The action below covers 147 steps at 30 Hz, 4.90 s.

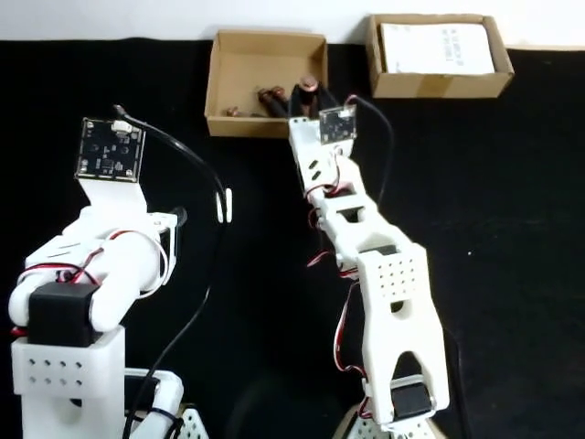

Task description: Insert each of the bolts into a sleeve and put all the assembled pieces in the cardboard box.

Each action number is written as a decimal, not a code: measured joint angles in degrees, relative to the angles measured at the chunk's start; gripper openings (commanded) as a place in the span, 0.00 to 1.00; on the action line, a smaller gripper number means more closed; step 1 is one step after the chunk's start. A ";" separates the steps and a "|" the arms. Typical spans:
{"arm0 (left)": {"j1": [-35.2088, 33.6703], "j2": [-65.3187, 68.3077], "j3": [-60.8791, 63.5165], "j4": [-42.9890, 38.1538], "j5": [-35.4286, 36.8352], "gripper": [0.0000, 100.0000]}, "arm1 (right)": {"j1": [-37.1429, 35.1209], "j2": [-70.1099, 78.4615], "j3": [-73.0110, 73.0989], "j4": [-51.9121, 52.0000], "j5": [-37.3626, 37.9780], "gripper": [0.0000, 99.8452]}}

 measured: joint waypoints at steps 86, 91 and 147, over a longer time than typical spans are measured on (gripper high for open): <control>-0.09 -46.24 66.90 -16.88 -14.86 0.01 | 11.96 -158.07 100.84 99.08 -8.88 0.01; -0.09 -46.24 66.90 -13.54 -14.86 0.01 | 11.96 -158.07 100.84 105.14 -8.88 0.01; -0.09 -46.24 66.90 -6.07 -14.86 0.01 | 12.04 -158.07 100.84 117.54 -8.88 0.01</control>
